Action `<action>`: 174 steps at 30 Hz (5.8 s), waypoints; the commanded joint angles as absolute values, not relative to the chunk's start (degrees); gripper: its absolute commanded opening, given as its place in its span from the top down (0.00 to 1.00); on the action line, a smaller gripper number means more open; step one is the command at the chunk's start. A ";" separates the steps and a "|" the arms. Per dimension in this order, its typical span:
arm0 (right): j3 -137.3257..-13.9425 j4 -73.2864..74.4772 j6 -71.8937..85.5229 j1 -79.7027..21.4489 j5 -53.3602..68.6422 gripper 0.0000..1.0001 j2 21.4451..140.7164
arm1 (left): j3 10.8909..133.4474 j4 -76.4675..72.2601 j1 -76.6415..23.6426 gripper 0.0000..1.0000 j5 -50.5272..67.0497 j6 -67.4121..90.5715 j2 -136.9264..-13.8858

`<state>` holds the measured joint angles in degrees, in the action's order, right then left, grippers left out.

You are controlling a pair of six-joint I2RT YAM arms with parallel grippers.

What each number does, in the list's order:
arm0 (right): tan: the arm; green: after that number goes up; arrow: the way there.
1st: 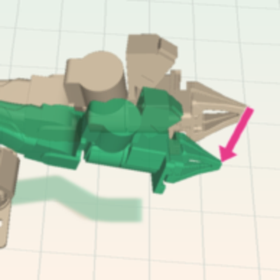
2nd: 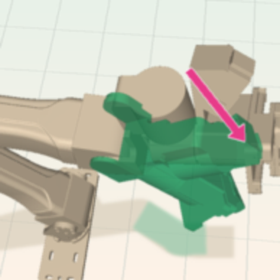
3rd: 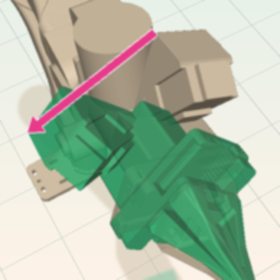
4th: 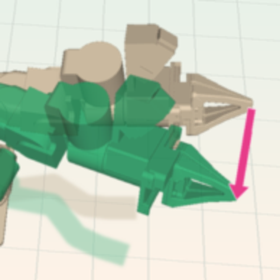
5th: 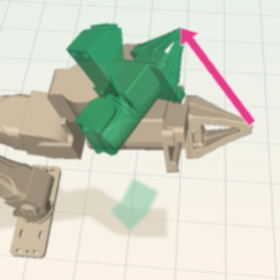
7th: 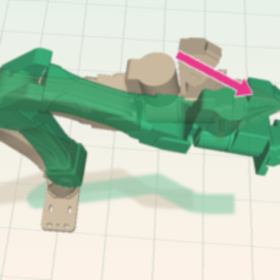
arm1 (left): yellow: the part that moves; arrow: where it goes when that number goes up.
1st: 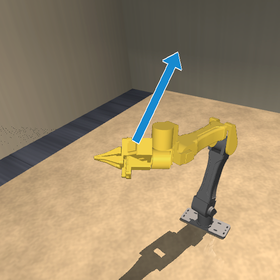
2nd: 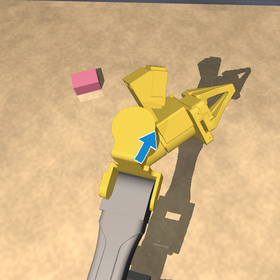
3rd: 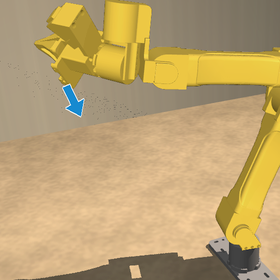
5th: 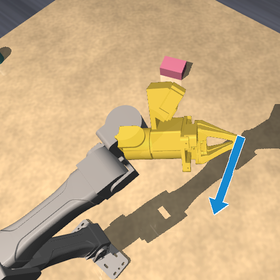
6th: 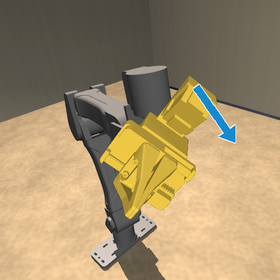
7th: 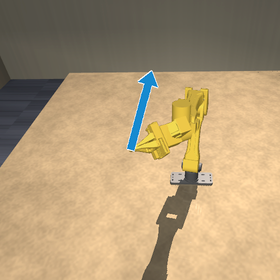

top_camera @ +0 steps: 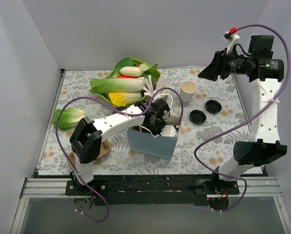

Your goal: Pack the takeout coffee

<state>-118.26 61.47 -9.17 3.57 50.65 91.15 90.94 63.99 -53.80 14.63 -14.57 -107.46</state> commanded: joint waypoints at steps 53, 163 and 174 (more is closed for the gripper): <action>-110.40 64.51 -19.42 3.60 56.07 0.35 85.17 | 94.82 46.50 -51.60 0.09 32.25 1.56 -87.28; -104.73 63.11 -31.91 -39.29 16.70 0.07 70.40 | 110.30 38.11 -23.47 0.06 46.85 29.38 -94.05; -112.42 60.21 -30.50 -37.18 13.19 0.07 73.39 | 86.23 57.56 -22.06 0.02 28.57 2.21 -81.65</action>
